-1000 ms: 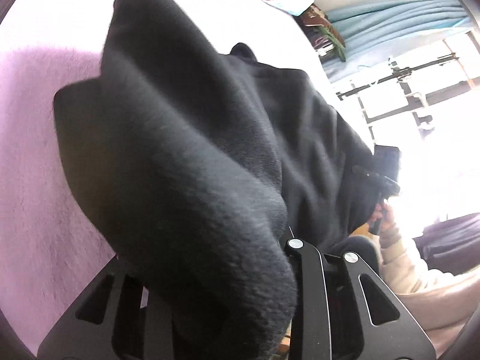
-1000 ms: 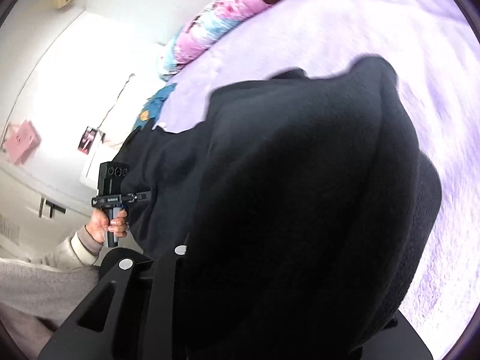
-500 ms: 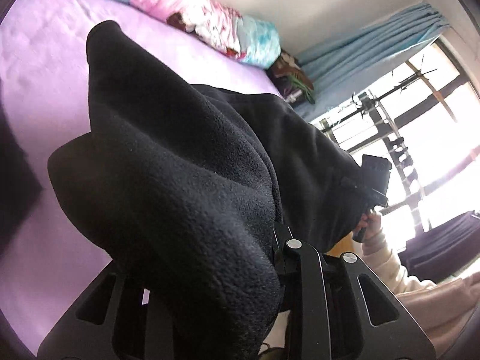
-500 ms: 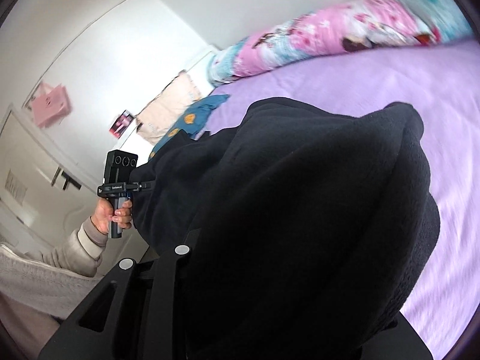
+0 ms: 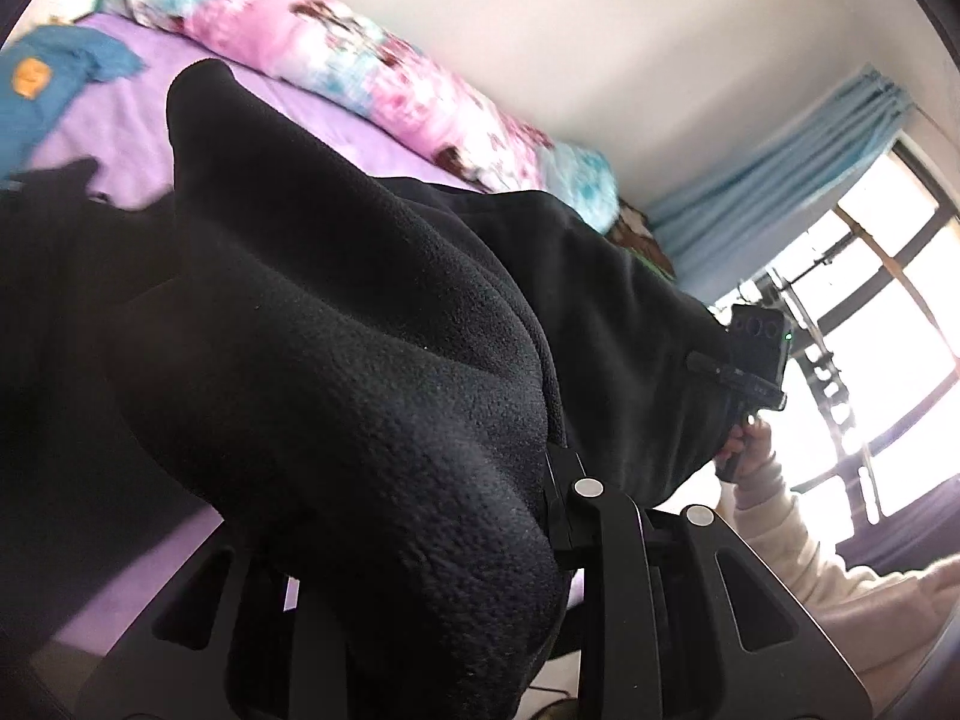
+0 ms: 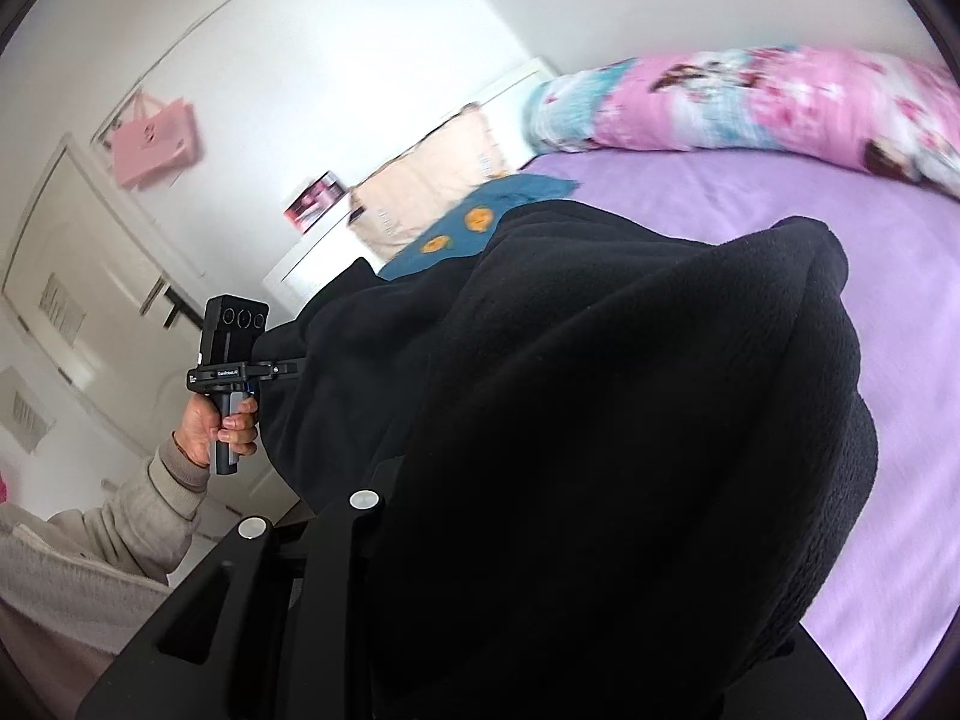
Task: Fold large clothes
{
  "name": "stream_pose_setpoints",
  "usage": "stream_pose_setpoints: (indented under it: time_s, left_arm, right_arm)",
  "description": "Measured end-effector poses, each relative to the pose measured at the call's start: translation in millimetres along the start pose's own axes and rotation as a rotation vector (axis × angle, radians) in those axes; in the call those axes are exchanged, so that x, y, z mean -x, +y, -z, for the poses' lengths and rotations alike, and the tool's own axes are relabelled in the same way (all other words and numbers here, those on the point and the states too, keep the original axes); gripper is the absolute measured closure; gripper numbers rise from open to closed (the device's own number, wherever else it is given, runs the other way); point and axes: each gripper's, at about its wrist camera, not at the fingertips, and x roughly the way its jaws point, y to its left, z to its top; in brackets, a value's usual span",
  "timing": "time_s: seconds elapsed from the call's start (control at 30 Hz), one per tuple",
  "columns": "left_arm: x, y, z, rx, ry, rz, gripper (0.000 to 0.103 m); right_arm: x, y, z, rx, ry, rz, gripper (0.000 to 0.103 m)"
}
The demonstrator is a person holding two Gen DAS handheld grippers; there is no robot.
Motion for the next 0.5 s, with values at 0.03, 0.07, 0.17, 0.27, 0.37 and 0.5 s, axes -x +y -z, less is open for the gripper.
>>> stream_pose_setpoints:
  time_s: [0.03, 0.07, 0.17, 0.27, 0.37, 0.5]
  left_arm:
    - [10, 8, 0, 0.006, -0.014, -0.011, 0.078]
    - [24, 16, -2, 0.014, -0.031, -0.021, 0.078]
    - [67, 44, -11, 0.042, -0.081, -0.059, 0.078]
    - [105, 69, -17, 0.069, -0.123, -0.096, 0.078]
    - [137, 96, -18, 0.105, -0.164, -0.139, 0.078]
    - [177, 136, -9, 0.16, -0.207, -0.191, 0.078]
  right_arm:
    - [-16, 8, -13, 0.015, 0.01, -0.014, 0.077]
    - [-28, 13, -22, 0.025, 0.019, -0.023, 0.077]
    - [-75, 33, -61, 0.062, 0.05, -0.058, 0.077]
    - [-121, 49, -92, 0.092, 0.081, -0.091, 0.077]
    - [-172, 66, -118, 0.123, 0.114, -0.127, 0.077]
    - [-242, 89, -143, 0.152, 0.159, -0.178, 0.077]
